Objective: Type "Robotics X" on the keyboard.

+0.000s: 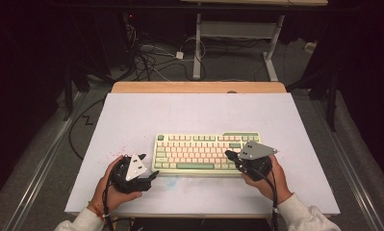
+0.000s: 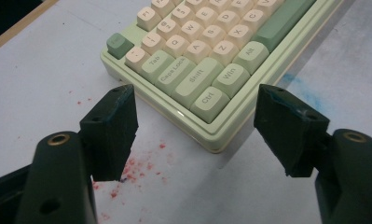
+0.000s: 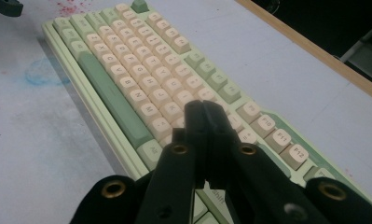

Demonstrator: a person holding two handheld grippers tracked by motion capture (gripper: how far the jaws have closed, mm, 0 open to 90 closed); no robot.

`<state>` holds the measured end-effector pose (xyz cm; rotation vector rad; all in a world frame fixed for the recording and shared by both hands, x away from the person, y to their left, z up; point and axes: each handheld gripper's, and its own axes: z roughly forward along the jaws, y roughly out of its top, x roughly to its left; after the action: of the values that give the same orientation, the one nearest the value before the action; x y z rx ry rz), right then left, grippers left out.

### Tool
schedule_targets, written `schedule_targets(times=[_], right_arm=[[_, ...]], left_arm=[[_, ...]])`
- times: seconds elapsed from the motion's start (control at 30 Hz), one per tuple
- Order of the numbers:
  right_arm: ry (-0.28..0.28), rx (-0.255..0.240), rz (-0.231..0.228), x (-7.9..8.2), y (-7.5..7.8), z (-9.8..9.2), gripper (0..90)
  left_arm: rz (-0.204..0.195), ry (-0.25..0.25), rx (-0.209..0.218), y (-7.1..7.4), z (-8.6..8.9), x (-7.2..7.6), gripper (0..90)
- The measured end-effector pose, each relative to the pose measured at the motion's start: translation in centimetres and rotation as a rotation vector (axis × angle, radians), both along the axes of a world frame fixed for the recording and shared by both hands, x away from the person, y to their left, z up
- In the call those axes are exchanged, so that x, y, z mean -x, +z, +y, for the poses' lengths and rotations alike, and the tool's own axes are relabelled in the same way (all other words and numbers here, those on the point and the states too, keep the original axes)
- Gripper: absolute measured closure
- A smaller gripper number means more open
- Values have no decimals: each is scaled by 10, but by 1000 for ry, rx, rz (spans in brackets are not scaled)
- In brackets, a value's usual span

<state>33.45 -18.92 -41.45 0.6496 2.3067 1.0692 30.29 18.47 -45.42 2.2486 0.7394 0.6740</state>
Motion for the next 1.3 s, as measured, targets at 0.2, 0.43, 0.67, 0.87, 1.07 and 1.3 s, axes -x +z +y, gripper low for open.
schedule_targets(times=[0.2, 0.43, 0.67, 0.87, 1.07, 1.3], right_arm=[[-15, 2, 4, 0, 0, -7, 900], [-34, 12, 19, -2, -3, -13, 900], [-50, 35, 40, -8, -10, -18, 900], [-67, 65, 67, -14, -18, -20, 900], [-71, 104, 104, -20, -31, -19, 900], [-72, 117, 121, -22, -35, -18, 900]], left_arm=[[5, 4, -5, -1, -1, 0, 258], [9, 3, 0, 1, -2, -1, 266], [16, 2, -3, 0, -4, -2, 251], [20, 1, -2, 0, -5, -2, 259], [32, -3, 18, 2, -5, -2, 350], [85, -28, 41, 7, -2, -6, 655]])
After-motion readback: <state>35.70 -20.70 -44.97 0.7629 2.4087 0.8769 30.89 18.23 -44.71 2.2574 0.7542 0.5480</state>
